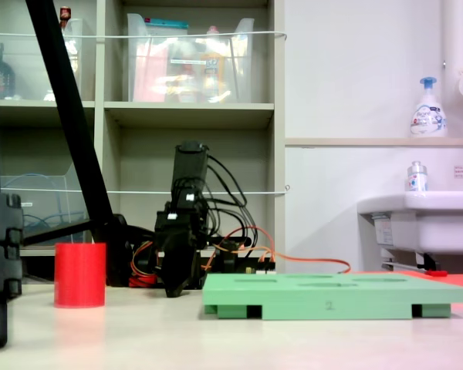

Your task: Put the cylinder block into the corresponding hole

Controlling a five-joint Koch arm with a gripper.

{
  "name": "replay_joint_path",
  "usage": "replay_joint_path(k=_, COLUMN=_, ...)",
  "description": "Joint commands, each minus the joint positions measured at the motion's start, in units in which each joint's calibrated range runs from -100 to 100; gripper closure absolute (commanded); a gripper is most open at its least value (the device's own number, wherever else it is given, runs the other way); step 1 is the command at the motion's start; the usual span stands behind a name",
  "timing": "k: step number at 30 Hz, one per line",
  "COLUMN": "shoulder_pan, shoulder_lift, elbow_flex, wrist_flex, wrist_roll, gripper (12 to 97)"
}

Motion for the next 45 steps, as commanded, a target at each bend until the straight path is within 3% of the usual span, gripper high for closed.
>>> replay_joint_path(k=1, shoulder_pan=0.3, shoulder_lift=-0.4, elbow_flex=-1.0, wrist_flex=13.8, wrist_roll=12.3, gripper=56.2)
replay_joint_path(k=6, shoulder_pan=1.7, shoulder_lift=-0.4, elbow_flex=-1.0, wrist_flex=37.8, wrist_roll=27.7, gripper=56.3)
replay_joint_path(k=12, shoulder_pan=0.8, shoulder_lift=-0.4, elbow_flex=-1.0, wrist_flex=44.6, wrist_roll=43.0, gripper=56.4)
replay_joint_path(k=15, shoulder_pan=0.2, shoulder_lift=-0.4, elbow_flex=-1.0, wrist_flex=46.7, wrist_roll=44.4, gripper=55.9)
replay_joint_path(k=21, shoulder_pan=-1.0, shoulder_lift=-0.4, elbow_flex=-1.0, wrist_flex=47.0, wrist_roll=44.2, gripper=35.8)
replay_joint_path(k=27, shoulder_pan=-4.0, shoulder_lift=-0.4, elbow_flex=-1.0, wrist_flex=50.5, wrist_roll=44.2, gripper=35.6)
replay_joint_path(k=34, shoulder_pan=-5.6, shoulder_lift=44.8, elbow_flex=-1.0, wrist_flex=85.5, wrist_roll=44.3, gripper=28.6)
replay_joint_path(k=45, shoulder_pan=-7.5, shoulder_lift=75.4, elbow_flex=15.9, wrist_flex=90.2, wrist_roll=46.6, gripper=28.6)
